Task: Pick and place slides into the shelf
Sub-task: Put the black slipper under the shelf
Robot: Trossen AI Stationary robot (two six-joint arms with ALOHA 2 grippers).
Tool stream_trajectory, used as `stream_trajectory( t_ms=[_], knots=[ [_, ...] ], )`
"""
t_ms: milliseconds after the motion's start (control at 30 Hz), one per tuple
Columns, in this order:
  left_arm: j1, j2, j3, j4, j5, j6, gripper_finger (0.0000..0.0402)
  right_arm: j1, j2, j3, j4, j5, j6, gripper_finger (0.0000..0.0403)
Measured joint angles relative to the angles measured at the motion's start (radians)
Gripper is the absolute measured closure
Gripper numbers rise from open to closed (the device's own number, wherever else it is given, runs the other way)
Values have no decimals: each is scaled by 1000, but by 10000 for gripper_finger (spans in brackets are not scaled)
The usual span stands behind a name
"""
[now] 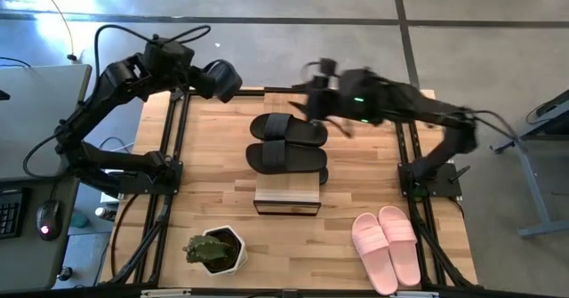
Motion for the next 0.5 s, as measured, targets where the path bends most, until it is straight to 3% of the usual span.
stream_trajectory(
  t_ms=[200,333,500],
  knots=[
    [-1,33,36,-3,59,0,401,-6,276,333,-124,48,-249,190],
    [-1,44,36,-10,75,1,401,-4,279,211,33,127,-446,183],
    [-13,68,36,-22,73,8,401,0,287,200,101,150,-463,182]
  ],
)
